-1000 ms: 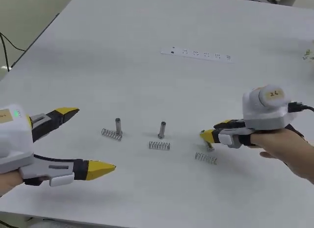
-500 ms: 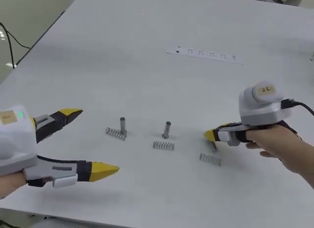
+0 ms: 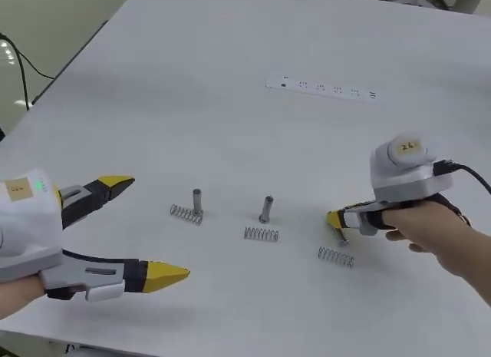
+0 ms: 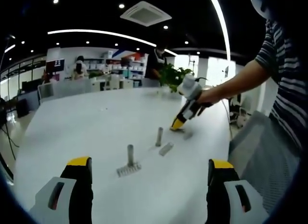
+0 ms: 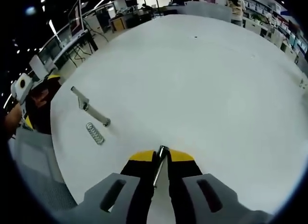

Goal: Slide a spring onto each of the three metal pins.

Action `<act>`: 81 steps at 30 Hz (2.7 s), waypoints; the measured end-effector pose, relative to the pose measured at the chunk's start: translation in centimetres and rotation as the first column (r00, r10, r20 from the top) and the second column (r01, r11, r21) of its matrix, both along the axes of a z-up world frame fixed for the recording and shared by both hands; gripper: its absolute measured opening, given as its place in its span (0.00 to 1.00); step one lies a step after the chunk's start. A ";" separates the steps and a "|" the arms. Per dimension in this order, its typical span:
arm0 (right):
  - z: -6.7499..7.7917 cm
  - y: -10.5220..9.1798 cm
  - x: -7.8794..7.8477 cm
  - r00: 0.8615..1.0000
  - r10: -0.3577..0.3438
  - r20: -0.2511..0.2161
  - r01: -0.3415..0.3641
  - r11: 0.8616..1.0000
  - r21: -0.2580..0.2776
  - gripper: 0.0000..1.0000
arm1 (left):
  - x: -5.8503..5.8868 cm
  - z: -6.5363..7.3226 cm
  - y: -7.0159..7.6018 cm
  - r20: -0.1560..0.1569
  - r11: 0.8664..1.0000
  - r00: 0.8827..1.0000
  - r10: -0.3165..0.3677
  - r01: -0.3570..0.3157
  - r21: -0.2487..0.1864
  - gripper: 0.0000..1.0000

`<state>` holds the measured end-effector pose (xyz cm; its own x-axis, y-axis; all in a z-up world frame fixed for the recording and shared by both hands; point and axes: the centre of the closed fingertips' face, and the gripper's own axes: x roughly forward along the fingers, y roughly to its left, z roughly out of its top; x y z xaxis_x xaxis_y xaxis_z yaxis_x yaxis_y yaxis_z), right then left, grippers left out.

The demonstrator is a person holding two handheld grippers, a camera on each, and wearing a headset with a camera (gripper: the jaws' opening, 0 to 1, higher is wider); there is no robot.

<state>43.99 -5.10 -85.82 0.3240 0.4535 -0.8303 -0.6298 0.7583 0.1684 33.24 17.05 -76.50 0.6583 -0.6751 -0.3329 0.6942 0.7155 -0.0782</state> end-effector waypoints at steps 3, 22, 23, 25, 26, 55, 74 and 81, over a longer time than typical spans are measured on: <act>0.0 -0.1 0.2 1.000 -0.009 0.009 0.009 1.000 -0.006 0.06 | 0.0 0.1 0.1 -0.001 1.000 1.000 0.004 -0.004 -0.004 0.97; 2.2 -0.2 0.3 0.997 -0.033 0.062 0.029 0.997 0.078 0.05 | 0.5 0.3 -0.4 -0.001 1.000 1.000 -0.004 0.004 0.003 0.96; 2.3 -0.3 0.3 0.997 -0.034 0.065 0.029 0.996 0.081 0.05 | 0.5 0.3 -0.4 -0.001 1.000 1.000 -0.005 0.005 0.004 0.96; 2.6 -0.3 0.3 0.997 -0.036 0.073 0.030 0.996 0.085 0.05 | 0.5 0.3 -0.5 0.001 1.000 1.000 -0.008 0.008 0.007 0.96; 2.8 -0.2 0.3 0.996 -0.036 0.081 0.029 0.996 0.088 0.05 | 0.5 0.4 -0.6 0.002 1.000 1.000 -0.009 0.009 0.009 0.96; 4.1 -0.2 -1.0 0.979 0.008 0.206 -0.029 0.995 0.097 0.05 | 0.2 0.7 -0.4 0.013 1.000 1.000 -0.005 0.005 0.013 0.95; 4.2 -1.1 -1.9 0.969 0.045 0.242 -0.059 0.997 0.052 0.05 | -0.2 0.7 -0.7 0.009 1.000 1.000 -0.002 0.002 0.001 0.94; 4.1 -1.2 -2.4 0.971 0.054 0.234 -0.068 0.996 0.049 0.05 | -0.2 0.8 -0.8 0.014 1.000 1.000 -0.004 0.004 -0.003 0.94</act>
<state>41.59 -6.25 -81.72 0.4755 0.5224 -0.7078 -0.7014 0.7108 0.0534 33.07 16.24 -75.66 0.6601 -0.6786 -0.3221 0.6981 0.7125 -0.0707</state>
